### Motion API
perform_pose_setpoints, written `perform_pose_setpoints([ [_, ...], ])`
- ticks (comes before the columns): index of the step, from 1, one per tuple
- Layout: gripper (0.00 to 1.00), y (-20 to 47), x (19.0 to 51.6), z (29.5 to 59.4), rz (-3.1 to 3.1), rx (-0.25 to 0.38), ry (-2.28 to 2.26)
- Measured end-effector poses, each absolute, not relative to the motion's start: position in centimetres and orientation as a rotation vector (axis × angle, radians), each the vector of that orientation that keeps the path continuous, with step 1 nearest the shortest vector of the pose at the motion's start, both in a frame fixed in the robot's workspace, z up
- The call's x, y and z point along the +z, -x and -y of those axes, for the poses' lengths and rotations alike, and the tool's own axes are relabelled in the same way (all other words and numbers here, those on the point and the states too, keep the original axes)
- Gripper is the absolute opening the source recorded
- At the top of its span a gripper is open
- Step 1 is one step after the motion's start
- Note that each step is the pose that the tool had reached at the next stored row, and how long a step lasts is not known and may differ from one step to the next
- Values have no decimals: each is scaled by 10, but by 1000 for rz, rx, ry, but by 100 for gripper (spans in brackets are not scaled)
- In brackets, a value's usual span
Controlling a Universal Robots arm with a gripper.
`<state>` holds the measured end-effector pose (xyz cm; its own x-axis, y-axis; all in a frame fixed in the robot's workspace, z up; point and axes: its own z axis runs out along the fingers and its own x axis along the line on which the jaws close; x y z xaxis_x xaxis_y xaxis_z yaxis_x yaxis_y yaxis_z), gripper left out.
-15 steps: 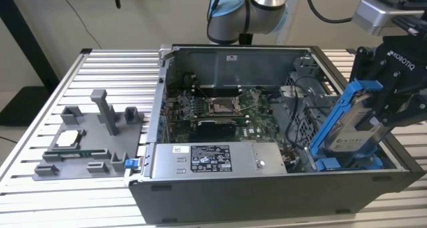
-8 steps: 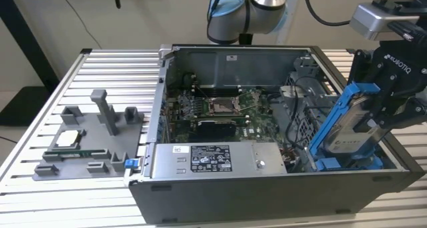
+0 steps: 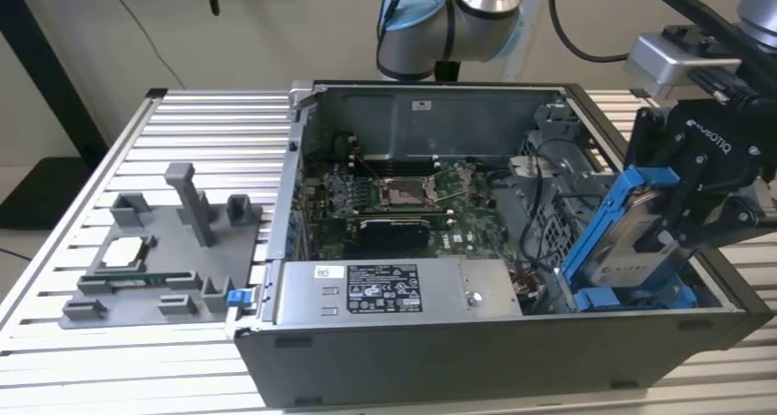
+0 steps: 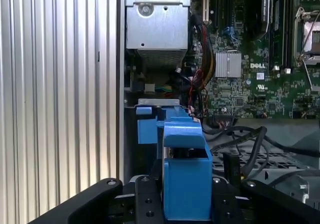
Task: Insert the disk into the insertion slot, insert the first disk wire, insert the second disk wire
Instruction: 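Insert the disk into the insertion slot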
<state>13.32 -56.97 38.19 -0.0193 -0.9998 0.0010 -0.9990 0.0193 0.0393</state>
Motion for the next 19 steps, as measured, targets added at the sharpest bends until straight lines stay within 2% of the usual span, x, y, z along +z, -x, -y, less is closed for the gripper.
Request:
perform_pose_setpoints([
  [7, 0, -133, 380, 570, 2222, -43, -2180],
  [8, 100, -133, 380, 570, 2222, -43, -2180],
  [19, 100, -133, 395, 570, 2220, -45, -2178],
])
